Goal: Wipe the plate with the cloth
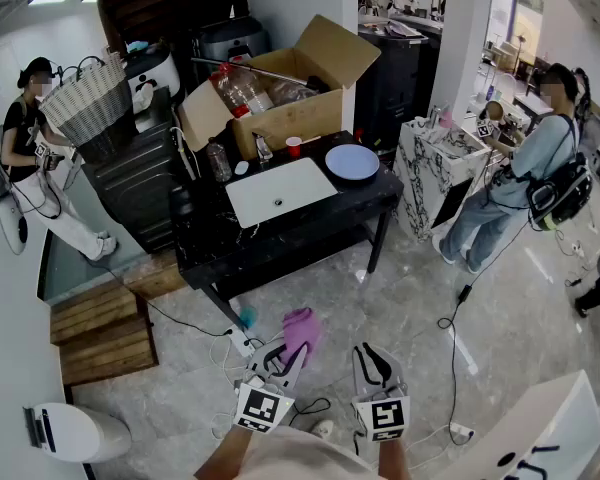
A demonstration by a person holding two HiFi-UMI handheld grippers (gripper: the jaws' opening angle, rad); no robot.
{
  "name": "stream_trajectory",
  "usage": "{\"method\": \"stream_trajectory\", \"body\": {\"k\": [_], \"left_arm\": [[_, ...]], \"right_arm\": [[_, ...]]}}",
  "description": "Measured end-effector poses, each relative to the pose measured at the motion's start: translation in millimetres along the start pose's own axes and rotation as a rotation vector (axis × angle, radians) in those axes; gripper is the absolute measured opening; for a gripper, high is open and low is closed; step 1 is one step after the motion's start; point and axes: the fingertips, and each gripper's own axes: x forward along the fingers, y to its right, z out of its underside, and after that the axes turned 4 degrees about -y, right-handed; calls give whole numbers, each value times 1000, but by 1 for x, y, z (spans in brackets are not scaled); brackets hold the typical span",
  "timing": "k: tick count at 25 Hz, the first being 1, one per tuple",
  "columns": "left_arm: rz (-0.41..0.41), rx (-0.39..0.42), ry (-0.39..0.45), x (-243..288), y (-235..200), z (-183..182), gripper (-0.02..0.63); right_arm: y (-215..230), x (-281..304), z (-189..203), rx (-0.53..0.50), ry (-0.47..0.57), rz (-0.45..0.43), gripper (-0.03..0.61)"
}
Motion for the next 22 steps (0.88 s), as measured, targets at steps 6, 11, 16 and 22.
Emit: {"method": "stream_trajectory", "body": {"k": [6,11,16,22], "left_arm": [[-9,0,0,-6,19,1,58],[-38,-28,12,1,17,-1,58],[-43,-36,33,17,11,-3,58],[-38,-47,40,46,-13,2,58]], "right_arm": [[12,-17,14,99,-35,51,60],[18,-12,12,69,-29,28,60],[22,2,10,55,-19,15,60],[32,35,13,54,-35,21,60]]}}
